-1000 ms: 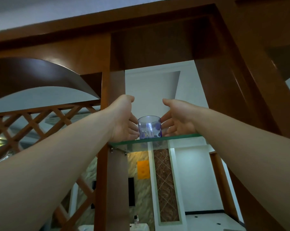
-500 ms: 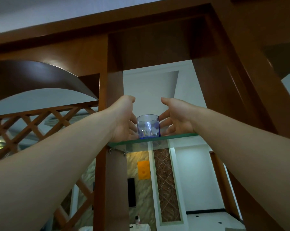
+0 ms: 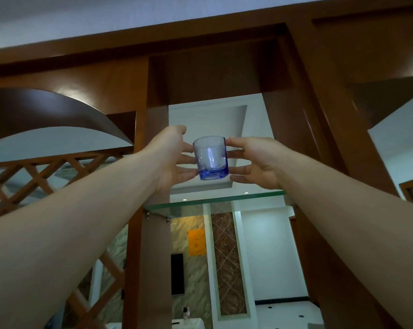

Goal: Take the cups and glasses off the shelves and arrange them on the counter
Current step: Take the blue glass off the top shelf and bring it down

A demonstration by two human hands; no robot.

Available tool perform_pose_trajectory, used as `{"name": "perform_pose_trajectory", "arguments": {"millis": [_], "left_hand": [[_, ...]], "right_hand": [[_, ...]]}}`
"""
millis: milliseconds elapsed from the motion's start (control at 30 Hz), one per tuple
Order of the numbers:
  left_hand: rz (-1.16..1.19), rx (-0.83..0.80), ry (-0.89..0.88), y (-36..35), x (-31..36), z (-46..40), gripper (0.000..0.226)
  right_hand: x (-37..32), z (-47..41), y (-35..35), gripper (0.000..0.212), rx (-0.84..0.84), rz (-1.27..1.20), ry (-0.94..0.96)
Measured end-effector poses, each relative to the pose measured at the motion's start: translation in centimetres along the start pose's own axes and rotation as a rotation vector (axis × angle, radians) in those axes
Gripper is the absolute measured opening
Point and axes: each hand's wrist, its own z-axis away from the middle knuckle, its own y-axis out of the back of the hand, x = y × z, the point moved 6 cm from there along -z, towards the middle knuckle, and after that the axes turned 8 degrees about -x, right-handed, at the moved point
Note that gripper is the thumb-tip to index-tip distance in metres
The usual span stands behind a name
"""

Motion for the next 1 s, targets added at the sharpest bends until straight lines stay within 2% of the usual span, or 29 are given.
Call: {"name": "perform_pose_trajectory", "arguments": {"millis": [133,300,600,800,1000], "left_hand": [[-0.020,-0.011,-0.047,-1.7,0.4,1.0,0.045],[-0.050,-0.019,-0.111,-3.4,0.2,1.9,0.027],[-0.061,-0.020,-0.149,-4.9,-0.2,4.1,0.027],[-0.068,-0.032,-0.154,-3.7,1.2,7.6,0.027],[-0.057,-0.017,-0.155,1.2,2.7,12.5,0.030]], "right_hand": [[-0.9,1.8,1.8,0.015,0.074,0.029,0.056],[-1.2,4.1,3.8,0.022,0.124,0.049,0.080],[-1.1,7.2,4.9,0.026,0.106,-0.048,0.004],[-2.8,10.1,2.6,0.043,0.097,-0.033,-0.015],[-4.8,13.4,-3.1,0.042,0.081,-0.007,-0.016]]}}
